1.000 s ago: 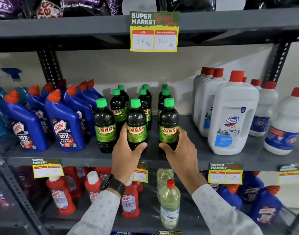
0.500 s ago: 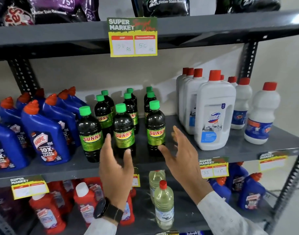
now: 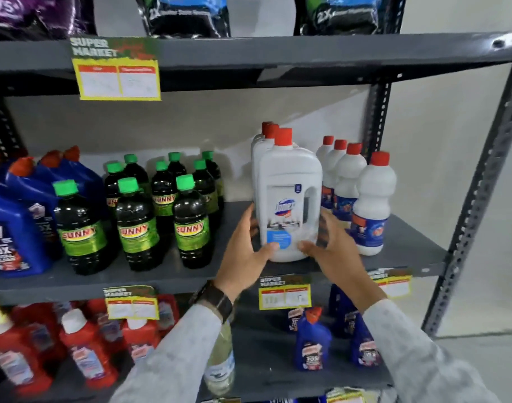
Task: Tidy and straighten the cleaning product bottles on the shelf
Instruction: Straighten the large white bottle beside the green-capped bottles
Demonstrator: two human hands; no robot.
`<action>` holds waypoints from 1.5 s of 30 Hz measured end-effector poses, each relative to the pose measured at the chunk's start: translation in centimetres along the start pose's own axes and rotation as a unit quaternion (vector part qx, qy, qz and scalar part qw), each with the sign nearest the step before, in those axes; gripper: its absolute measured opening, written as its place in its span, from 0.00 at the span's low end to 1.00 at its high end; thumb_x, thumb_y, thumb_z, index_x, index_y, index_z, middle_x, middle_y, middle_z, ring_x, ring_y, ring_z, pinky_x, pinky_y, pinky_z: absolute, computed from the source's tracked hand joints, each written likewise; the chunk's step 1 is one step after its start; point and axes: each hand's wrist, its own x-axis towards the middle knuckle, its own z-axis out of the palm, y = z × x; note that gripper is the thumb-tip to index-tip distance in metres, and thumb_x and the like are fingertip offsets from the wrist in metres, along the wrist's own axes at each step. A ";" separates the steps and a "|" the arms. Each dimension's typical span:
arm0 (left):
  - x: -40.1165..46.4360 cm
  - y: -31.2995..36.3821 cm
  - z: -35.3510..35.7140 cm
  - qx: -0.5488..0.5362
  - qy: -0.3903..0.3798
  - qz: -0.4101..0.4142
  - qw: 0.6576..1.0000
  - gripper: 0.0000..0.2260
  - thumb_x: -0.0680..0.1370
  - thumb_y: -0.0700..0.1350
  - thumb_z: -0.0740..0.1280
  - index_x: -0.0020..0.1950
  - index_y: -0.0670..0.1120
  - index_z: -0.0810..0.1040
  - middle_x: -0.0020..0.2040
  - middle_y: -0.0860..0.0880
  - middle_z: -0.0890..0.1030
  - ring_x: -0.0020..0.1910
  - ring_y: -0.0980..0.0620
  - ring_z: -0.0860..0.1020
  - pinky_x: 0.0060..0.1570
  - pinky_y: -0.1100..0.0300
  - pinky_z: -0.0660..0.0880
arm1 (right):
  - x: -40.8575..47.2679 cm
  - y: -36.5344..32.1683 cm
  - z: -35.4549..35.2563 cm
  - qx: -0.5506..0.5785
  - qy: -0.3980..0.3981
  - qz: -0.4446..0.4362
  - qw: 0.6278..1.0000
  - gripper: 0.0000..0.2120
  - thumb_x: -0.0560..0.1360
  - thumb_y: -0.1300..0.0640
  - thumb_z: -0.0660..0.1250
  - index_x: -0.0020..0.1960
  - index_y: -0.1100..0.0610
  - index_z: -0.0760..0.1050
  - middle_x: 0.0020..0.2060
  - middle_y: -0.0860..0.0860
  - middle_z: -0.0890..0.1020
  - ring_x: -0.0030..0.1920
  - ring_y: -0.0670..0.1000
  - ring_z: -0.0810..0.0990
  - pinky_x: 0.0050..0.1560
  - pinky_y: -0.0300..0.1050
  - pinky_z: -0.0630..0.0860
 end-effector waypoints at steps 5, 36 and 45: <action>0.2 -1.3 0.8 0.003 0.019 0.008 1.000 0.34 0.77 0.41 0.72 0.75 0.66 0.61 0.60 0.65 0.82 0.59 0.62 0.81 0.55 0.68 0.77 | 0.6 1.2 0.4 0.047 -0.014 0.012 0.999 0.37 0.73 0.60 0.79 0.77 0.50 0.66 0.65 0.45 0.81 0.63 0.46 0.80 0.63 0.49 0.78; -3.1 1.5 15.7 0.506 -0.057 0.128 0.851 0.30 0.83 0.59 0.47 0.80 0.42 0.62 0.80 0.43 0.65 0.79 0.46 0.62 0.80 0.50 0.56 | 0.2 6.3 -10.0 -0.042 0.116 -0.021 0.992 0.40 0.65 0.39 0.79 0.71 0.36 0.63 0.57 0.36 0.77 0.54 0.31 0.76 0.47 0.30 0.73; -3.5 1.3 15.8 0.507 -0.050 0.118 0.853 0.29 0.82 0.58 0.48 0.79 0.45 0.64 0.79 0.45 0.67 0.79 0.48 0.63 0.79 0.50 0.58 | 0.4 7.1 -9.5 -0.046 0.142 -0.020 0.989 0.37 0.68 0.45 0.81 0.72 0.40 0.66 0.53 0.31 0.75 0.50 0.28 0.75 0.39 0.23 0.69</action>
